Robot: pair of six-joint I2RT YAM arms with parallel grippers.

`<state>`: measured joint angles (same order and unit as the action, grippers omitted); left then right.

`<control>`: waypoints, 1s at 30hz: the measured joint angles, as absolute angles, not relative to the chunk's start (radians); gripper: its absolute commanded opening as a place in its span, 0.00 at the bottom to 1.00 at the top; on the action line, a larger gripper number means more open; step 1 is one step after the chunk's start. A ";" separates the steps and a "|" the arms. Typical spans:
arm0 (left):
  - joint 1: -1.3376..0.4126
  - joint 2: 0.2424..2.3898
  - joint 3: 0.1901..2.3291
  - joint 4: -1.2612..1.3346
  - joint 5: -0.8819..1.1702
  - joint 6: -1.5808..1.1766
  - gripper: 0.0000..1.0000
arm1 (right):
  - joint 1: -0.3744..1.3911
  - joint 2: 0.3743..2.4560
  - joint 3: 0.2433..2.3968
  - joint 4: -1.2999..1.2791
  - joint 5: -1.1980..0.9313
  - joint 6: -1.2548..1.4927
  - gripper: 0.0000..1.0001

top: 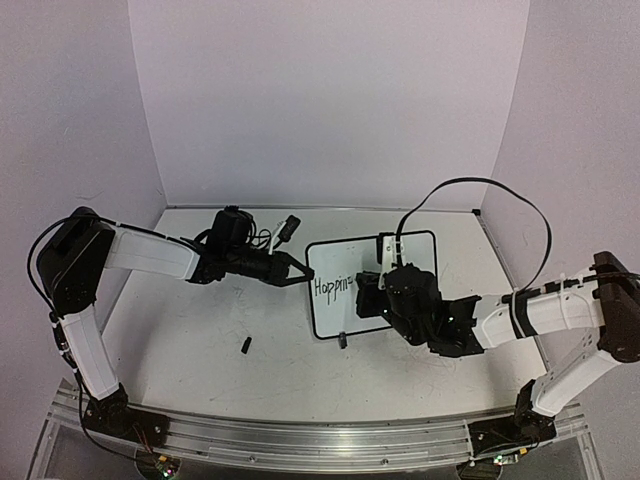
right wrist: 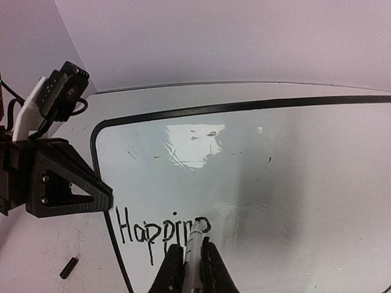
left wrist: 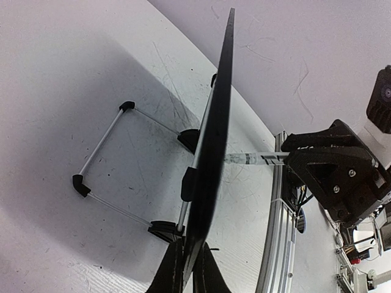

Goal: Write a sentence on the whiteboard

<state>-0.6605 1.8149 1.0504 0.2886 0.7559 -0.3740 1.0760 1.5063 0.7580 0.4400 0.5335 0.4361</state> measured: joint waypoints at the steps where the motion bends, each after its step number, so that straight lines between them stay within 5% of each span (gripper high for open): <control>1: -0.661 1.815 1.050 0.289 0.756 -0.374 0.00 | 1.076 1.506 0.757 0.440 0.533 0.440 0.00; 30: -0.661 1.815 1.050 0.288 0.755 -0.374 0.00 | 1.090 1.501 0.729 0.417 0.536 0.495 0.00</control>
<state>-0.6605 1.8149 1.0504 0.2882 0.7551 -0.3740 1.0901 1.5013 0.7288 0.4167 0.5356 0.4953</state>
